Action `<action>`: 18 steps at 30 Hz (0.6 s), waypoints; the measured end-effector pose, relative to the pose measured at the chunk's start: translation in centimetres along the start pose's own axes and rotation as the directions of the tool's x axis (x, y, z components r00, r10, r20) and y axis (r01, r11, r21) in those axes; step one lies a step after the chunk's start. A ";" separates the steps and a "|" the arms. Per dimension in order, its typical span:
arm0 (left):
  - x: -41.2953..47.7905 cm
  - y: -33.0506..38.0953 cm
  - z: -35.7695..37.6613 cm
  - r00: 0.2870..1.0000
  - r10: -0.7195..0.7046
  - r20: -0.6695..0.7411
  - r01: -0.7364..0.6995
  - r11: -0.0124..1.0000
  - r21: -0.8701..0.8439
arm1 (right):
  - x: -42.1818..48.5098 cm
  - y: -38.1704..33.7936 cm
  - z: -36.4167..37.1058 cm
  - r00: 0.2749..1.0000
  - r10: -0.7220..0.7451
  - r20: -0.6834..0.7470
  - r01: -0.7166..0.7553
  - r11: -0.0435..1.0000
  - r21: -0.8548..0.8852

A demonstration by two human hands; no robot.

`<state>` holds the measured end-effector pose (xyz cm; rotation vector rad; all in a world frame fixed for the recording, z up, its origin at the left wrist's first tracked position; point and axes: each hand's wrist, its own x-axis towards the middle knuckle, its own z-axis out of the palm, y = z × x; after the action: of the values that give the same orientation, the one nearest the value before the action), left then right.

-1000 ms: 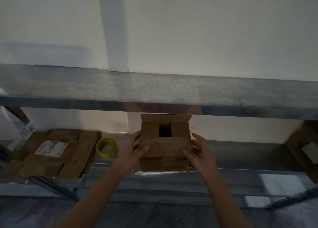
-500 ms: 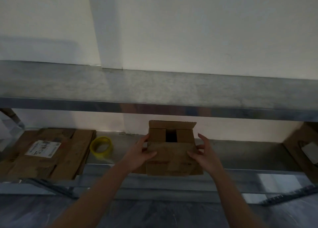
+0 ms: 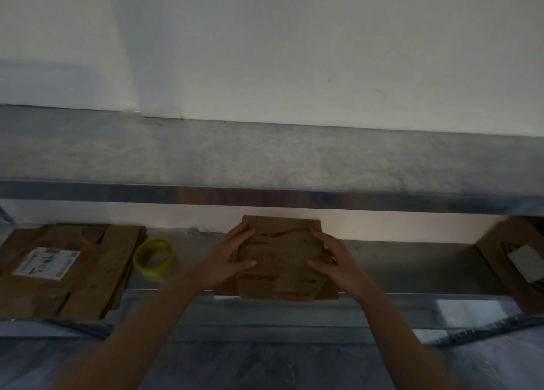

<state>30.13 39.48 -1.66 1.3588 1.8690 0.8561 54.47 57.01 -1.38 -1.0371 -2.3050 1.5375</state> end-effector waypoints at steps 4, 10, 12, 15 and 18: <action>0.3 -0.3 -0.2 0.991 -0.097 0.089 0.106 0.989 -0.105 | -0.4 0.3 1.4 1.000 0.028 0.003 -0.028 0.998 0.059; 1.1 -0.3 0.9 0.990 -0.142 0.015 0.138 0.980 0.147 | 1.2 0.2 1.5 0.996 0.071 -0.058 -0.074 0.996 -0.055; 1.3 -0.5 0.7 0.986 -0.161 0.044 0.154 0.980 0.128 | 1.4 0.5 1.2 0.997 0.082 -0.006 -0.082 0.995 -0.059; 1.3 -0.4 0.6 0.986 -0.165 0.003 0.160 0.960 0.231 | 1.2 0.6 1.7 0.997 0.063 -0.035 -0.066 0.994 -0.087; 0.7 0.2 1.0 0.991 -0.084 -0.103 0.122 0.876 0.467 | 0.9 0.3 1.6 0.997 0.066 -0.048 -0.074 0.983 -0.166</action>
<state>30.84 40.31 -2.14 1.5029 2.2923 0.4117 53.16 56.44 -2.54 -1.1911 -2.4275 1.3492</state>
